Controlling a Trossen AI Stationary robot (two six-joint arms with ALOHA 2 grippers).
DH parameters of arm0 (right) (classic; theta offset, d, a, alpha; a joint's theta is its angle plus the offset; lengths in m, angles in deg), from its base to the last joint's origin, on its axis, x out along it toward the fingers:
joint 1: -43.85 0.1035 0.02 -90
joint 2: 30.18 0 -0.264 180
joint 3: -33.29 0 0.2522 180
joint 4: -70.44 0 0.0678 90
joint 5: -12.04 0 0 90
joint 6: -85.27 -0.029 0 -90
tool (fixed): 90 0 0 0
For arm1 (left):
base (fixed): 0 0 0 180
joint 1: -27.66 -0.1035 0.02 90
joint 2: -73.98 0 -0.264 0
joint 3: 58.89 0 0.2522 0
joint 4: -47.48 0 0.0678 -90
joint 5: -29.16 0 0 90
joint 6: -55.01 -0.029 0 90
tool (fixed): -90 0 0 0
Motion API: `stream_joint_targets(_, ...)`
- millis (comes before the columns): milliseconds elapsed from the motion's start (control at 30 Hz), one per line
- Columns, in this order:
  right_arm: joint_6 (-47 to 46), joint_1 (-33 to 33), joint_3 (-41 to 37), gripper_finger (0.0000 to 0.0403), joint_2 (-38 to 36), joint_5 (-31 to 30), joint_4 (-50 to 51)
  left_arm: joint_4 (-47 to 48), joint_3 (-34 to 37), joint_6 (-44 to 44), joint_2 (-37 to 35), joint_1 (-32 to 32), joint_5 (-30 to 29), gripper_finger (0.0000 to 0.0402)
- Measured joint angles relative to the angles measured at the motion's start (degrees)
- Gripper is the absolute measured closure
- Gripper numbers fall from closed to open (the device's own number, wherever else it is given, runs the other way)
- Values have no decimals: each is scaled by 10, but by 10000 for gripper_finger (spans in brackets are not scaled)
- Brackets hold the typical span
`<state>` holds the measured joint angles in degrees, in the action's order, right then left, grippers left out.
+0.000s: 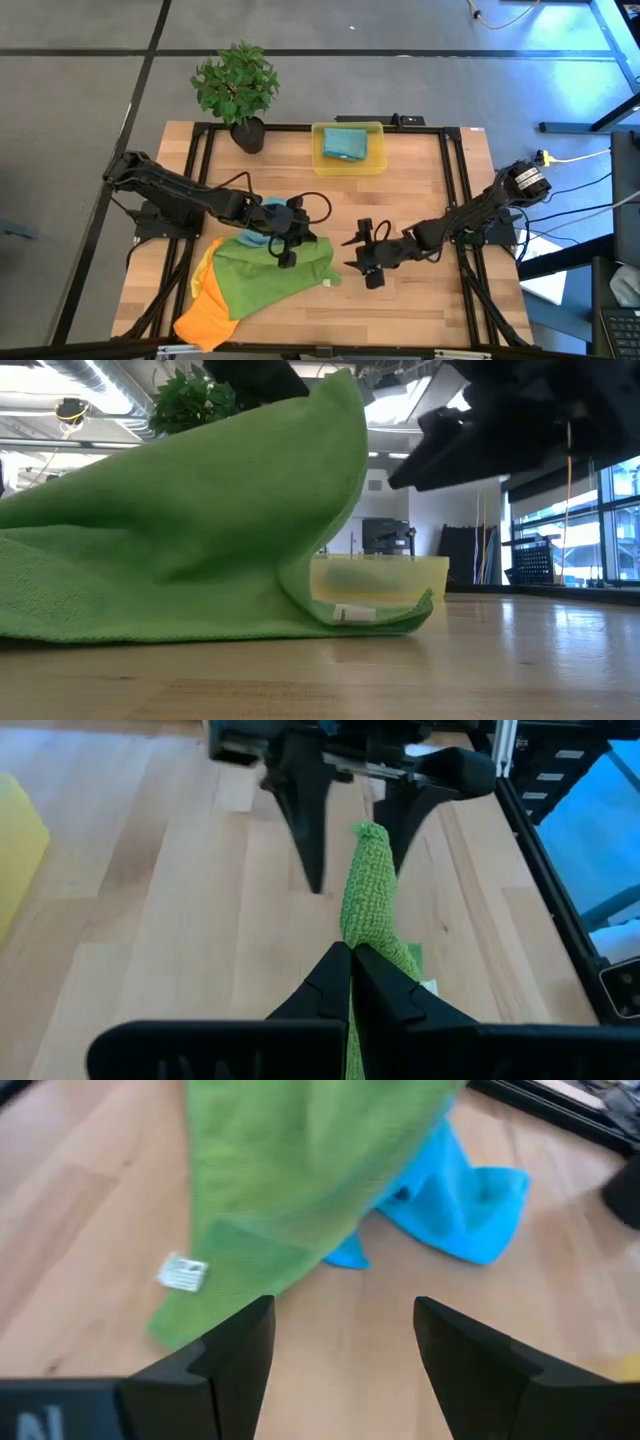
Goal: Fold microfiber towels
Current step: Fold the green microfiber towel
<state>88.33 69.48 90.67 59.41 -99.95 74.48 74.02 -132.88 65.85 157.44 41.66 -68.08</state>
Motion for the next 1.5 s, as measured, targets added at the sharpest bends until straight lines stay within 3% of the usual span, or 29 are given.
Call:
stream_joint_targets(600, -26, 8, -164, 163, 0, 43, -308, 0, 0, 10, 1, -3, 8, 401)
stream_joint_targets(800, -28, 9, -169, 163, 0, 43, -332, 0, 0, 10, 1, -3, 7, 401)
stream_joint_targets(1067, -15, 10, -169, 163, 2, 88, -342, 0, 0, 8, 1, -3, 4, 401)
stream_joint_targets(1500, -14, 21, -168, 163, 154, 113, -487, 0, 0, 6, 1, -3, 3, 401)
